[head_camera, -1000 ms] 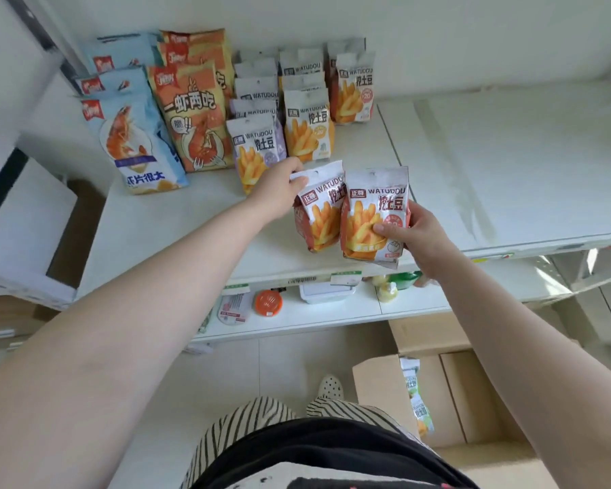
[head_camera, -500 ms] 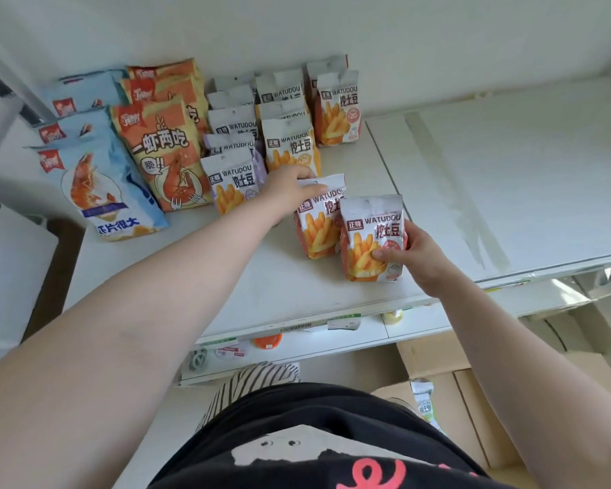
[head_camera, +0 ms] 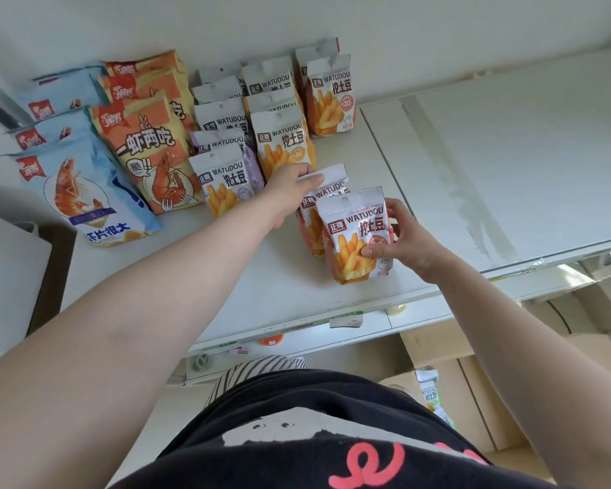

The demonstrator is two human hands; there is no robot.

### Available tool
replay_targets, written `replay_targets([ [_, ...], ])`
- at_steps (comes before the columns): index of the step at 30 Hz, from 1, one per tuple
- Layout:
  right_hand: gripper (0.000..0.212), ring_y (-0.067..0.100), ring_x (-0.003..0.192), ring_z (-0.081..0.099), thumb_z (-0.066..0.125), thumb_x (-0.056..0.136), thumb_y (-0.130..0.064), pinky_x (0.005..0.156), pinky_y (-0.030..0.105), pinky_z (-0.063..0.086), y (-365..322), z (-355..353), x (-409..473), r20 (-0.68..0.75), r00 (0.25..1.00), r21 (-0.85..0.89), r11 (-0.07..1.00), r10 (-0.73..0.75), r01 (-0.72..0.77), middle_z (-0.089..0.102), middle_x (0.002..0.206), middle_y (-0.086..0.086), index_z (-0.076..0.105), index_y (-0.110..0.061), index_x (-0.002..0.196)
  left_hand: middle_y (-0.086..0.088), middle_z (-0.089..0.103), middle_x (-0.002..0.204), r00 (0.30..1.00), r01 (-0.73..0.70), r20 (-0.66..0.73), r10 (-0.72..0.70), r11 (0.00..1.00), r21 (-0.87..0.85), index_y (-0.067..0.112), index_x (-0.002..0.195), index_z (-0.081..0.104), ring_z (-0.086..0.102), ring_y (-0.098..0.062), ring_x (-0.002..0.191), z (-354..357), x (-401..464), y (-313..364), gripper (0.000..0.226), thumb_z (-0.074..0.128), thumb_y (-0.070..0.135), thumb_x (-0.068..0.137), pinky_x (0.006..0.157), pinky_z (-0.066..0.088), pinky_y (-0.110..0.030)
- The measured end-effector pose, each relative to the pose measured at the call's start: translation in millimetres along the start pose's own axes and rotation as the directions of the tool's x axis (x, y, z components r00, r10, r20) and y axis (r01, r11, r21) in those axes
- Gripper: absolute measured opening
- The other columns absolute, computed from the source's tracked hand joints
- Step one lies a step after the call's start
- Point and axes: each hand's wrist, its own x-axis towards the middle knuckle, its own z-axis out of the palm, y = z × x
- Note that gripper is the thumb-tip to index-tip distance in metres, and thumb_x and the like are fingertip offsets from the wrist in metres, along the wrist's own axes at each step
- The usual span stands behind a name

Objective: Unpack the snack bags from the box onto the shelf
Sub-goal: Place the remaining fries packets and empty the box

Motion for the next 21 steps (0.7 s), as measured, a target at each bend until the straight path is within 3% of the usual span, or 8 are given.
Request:
replay_targets([
  [2,0.094,0.025,0.118,0.060,0.091,0.057,-0.018,0.089,0.040,0.057,-0.2,0.0,0.3,0.073,0.997,-0.018,1.000,0.002,-0.001,0.058,0.132,0.002,0.043,-0.026,0.137,-0.005,0.059,0.109,0.997,-0.080,-0.002,0.080,0.992,0.098,0.016,0.098,0.055,0.052,-0.016,0.102,-5.2,-1.8,-0.7,0.008,0.051,0.009,0.097,0.082,0.037,-0.024],
  [4,0.092,0.023,0.115,0.063,0.088,0.062,-0.011,0.082,0.033,0.058,-1.8,2.4,0.2,0.143,0.990,-0.037,0.999,0.014,-0.008,0.062,0.128,0.006,0.041,-0.023,0.141,-0.002,0.059,0.116,0.977,-0.206,0.001,0.212,0.952,0.226,0.020,0.102,0.050,0.052,-0.014,0.113,-11.6,-2.1,-3.2,0.021,0.050,0.000,0.093,0.087,0.036,-0.024],
  [8,0.096,0.021,0.112,0.065,0.083,0.069,0.003,0.081,0.032,0.058,-3.6,5.6,4.4,0.188,0.982,-0.048,0.999,0.011,-0.002,0.062,0.127,0.007,0.033,-0.024,0.147,-0.002,0.054,0.116,0.935,-0.353,0.174,0.309,0.860,0.368,0.025,0.096,0.059,0.047,-0.014,0.116,-17.9,-11.8,2.0,0.020,0.050,0.007,0.096,0.095,0.035,-0.027],
  [11,0.107,0.023,0.115,0.064,0.087,0.066,-0.002,0.089,0.040,0.057,-2.9,6.3,7.5,0.206,0.978,-0.067,0.998,0.018,-0.004,0.059,0.133,0.007,0.026,-0.027,0.151,-0.005,0.047,0.122,0.949,-0.270,0.262,0.178,0.887,0.375,0.023,0.094,0.069,0.039,-0.016,0.125,-15.6,-21.3,8.5,0.008,0.063,0.028,0.092,0.099,0.025,-0.019],
  [13,0.108,0.023,0.115,0.064,0.087,0.066,-0.003,0.090,0.043,0.057,-4.0,8.1,8.7,0.201,0.979,-0.075,0.997,0.023,-0.008,0.059,0.133,0.006,0.025,-0.028,0.151,-0.009,0.040,0.135,0.960,-0.228,0.245,0.133,0.881,0.416,0.014,0.097,0.071,0.032,-0.019,0.133,-12.7,-23.7,8.7,0.020,0.073,0.028,0.083,0.093,0.019,-0.010],
  [17,0.111,0.023,0.120,0.059,0.089,0.066,-0.009,0.089,0.038,0.057,-3.0,14.8,7.2,0.149,0.989,-0.096,0.995,0.004,0.011,0.054,0.136,0.004,0.021,-0.030,0.152,-0.013,0.036,0.145,0.978,-0.190,0.169,0.126,0.875,0.446,0.007,0.095,0.070,0.032,-0.024,0.138,-7.5,-25.6,9.7,0.022,0.076,0.024,0.081,0.091,0.021,-0.013],
  [19,0.127,0.023,0.124,0.057,0.095,0.056,-0.023,0.094,0.044,0.055,2.9,21.3,3.1,0.089,0.996,-0.110,0.994,-0.003,0.012,0.049,0.143,0.003,0.015,-0.032,0.153,-0.013,0.043,0.137,0.982,-0.171,0.153,0.113,0.876,0.452,0.005,0.094,0.070,0.039,-0.025,0.132,-5.9,-24.5,10.2,0.024,0.076,0.025,0.081,0.092,0.026,-0.015],
  [21,0.138,0.021,0.120,0.060,0.097,0.046,-0.033,0.095,0.050,0.053,10.0,28.1,-0.7,0.043,0.999,-0.126,0.992,-0.019,0.024,0.052,0.141,0.000,0.011,-0.032,0.154,-0.008,0.048,0.113,0.980,-0.174,0.164,0.111,0.879,0.444,0.003,0.093,0.071,0.050,-0.021,0.114,-5.7,-24.0,12.3,0.025,0.077,0.024,0.080,0.087,0.037,-0.017],
])
